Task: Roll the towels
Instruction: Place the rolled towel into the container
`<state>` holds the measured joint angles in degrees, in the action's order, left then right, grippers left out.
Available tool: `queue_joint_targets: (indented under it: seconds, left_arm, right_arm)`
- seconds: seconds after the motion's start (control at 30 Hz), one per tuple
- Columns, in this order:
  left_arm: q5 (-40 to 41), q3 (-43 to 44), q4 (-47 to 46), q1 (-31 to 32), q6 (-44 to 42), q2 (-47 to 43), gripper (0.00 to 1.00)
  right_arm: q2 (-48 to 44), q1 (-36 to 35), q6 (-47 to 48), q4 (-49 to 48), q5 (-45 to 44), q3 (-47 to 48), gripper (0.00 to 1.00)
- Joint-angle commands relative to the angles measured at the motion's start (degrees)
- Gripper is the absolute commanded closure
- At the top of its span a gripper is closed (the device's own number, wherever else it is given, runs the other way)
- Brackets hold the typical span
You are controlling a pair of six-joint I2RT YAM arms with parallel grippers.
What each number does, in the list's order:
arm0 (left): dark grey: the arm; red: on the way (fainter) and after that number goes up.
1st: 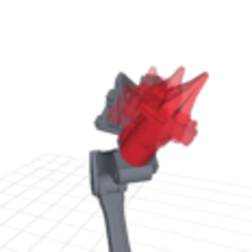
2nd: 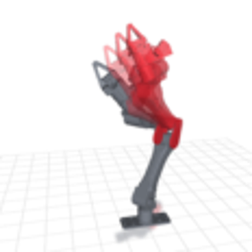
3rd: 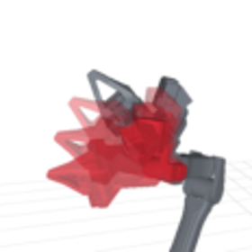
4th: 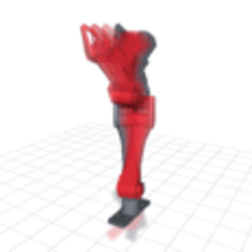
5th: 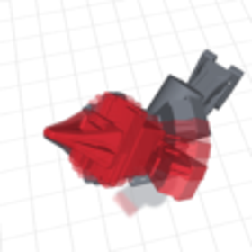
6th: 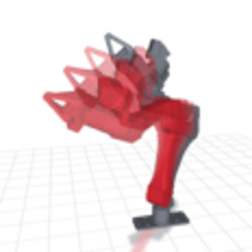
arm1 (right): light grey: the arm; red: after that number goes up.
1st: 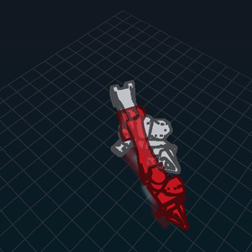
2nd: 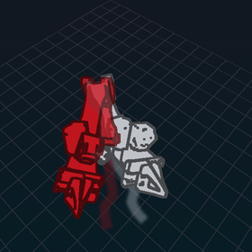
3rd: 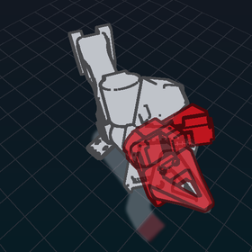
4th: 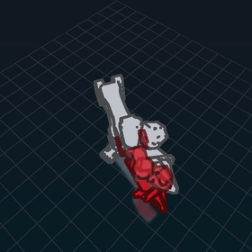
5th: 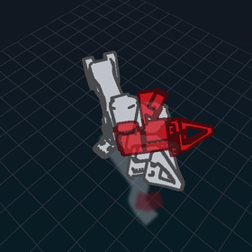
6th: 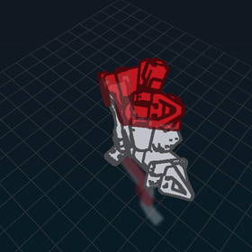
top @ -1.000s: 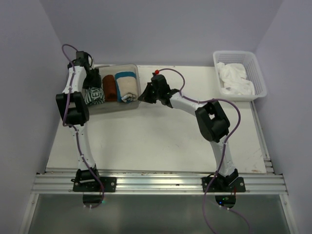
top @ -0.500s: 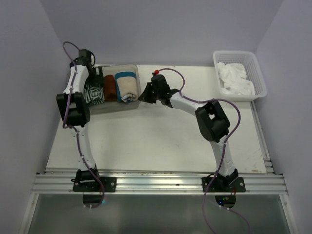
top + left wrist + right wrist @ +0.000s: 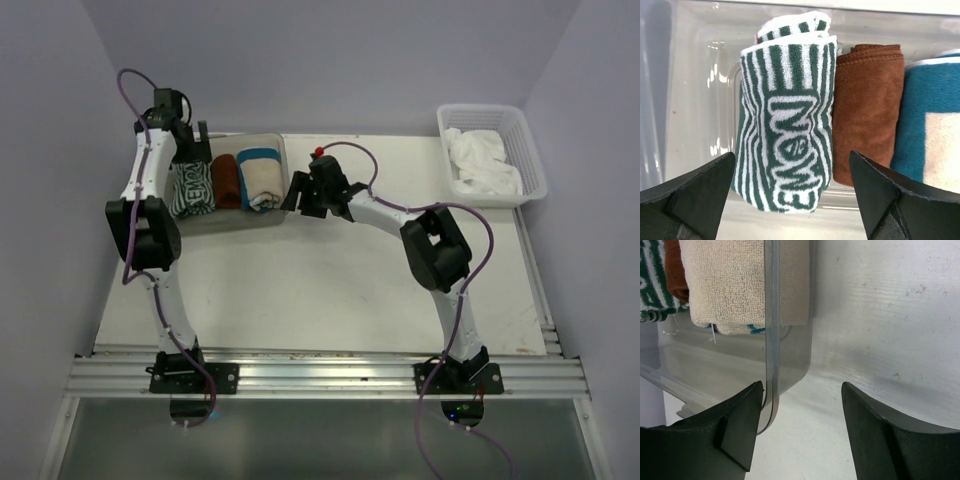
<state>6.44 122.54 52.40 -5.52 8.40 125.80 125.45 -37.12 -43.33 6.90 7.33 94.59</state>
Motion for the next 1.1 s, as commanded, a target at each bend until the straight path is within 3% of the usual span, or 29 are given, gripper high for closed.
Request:
queue_joint_targets:
  seconds: [0.0,0.2,0.3,0.53,0.73,1.07]
  left_arm:
    - [1.1,-1.5,-2.5,0.2,0.5,-5.2,0.0]
    - [3.5,-5.9,-2.7,-0.7,2.3,-6.8,0.0]
    - [2.1,-8.8,-3.7,-3.0,3.9,-7.7,0.06]
    - [-9.5,-10.9,-6.2,-7.3,8.5,-6.8,0.17]
    - [-20.0,-20.9,-13.5,-10.7,11.4,-10.1,0.01]
    - [-23.5,-26.4,-20.8,-10.8,11.7,-8.8,0.01]
  right_arm:
    - [-3.2,-0.2,2.6,4.5,-2.0,1.1,0.31]
    - [-5.5,-0.2,3.3,4.9,-3.5,0.0,0.3]
    - [-6.3,-0.2,3.3,4.8,-4.1,-0.5,0.3]
    - [-6.6,-0.2,3.3,3.7,-4.2,-1.2,0.3]
    - [-5.9,-0.2,3.5,3.0,-2.6,-1.1,0.3]
    - [-5.7,-0.4,2.7,1.6,-1.1,-1.9,0.29]
